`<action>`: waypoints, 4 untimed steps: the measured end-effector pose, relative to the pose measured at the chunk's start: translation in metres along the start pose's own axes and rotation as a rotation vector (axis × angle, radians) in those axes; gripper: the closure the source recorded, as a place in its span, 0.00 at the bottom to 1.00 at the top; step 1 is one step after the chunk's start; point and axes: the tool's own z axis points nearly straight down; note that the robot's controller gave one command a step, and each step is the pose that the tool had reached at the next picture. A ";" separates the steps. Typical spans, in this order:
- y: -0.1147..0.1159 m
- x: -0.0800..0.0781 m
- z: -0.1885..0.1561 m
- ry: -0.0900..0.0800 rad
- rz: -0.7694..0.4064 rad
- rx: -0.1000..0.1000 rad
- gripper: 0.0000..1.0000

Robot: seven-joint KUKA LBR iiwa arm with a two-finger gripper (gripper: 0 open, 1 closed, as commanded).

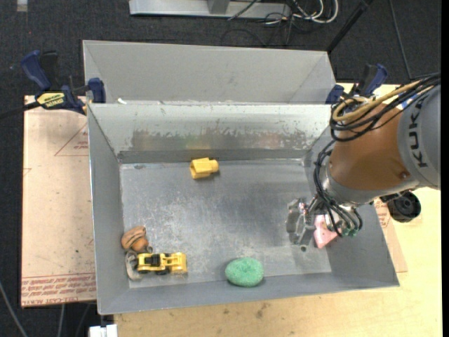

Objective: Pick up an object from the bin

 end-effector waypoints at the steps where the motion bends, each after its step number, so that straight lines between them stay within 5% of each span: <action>1: 0.000 0.000 0.000 0.000 -0.001 0.000 0.00; 2: 0.000 0.000 0.000 0.000 -0.001 0.000 0.00; 4: 0.092 -0.004 0.043 0.001 0.073 0.000 0.00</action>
Offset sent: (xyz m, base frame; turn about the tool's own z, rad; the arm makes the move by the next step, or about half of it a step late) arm 0.0000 0.0000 0.0000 0.0000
